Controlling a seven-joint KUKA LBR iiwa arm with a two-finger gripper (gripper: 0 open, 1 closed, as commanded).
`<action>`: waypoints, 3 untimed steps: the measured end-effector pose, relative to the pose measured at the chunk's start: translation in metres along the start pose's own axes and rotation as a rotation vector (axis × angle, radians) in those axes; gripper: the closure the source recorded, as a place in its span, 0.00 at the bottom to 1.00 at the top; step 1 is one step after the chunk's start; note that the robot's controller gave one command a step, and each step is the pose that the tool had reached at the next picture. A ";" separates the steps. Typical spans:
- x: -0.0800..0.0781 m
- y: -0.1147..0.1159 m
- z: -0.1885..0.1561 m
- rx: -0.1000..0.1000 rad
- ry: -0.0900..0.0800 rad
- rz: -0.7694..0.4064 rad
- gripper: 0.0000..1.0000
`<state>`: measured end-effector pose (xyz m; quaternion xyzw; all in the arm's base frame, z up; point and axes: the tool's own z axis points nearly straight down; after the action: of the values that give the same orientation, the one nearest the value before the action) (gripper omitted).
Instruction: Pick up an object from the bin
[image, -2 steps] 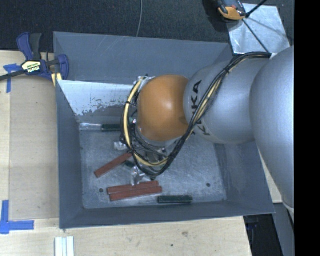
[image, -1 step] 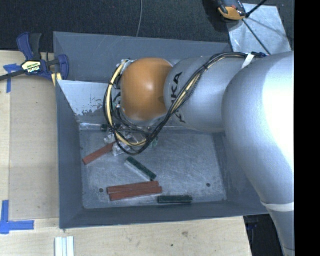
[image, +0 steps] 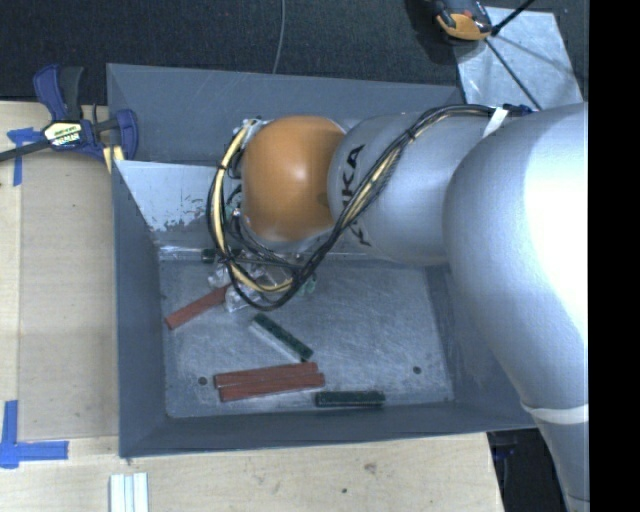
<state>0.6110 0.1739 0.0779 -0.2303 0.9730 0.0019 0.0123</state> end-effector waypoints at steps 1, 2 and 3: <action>0.005 0.007 -0.035 -0.003 0.025 0.026 1.00; -0.022 0.008 -0.071 -0.002 0.020 0.067 1.00; -0.024 0.008 -0.071 -0.001 0.019 0.053 1.00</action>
Offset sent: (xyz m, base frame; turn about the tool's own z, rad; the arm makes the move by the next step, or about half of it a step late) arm 0.0144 0.0170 0.0715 0.0668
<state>0.6270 0.1915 0.1497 -0.2046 0.9788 0.0006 0.0028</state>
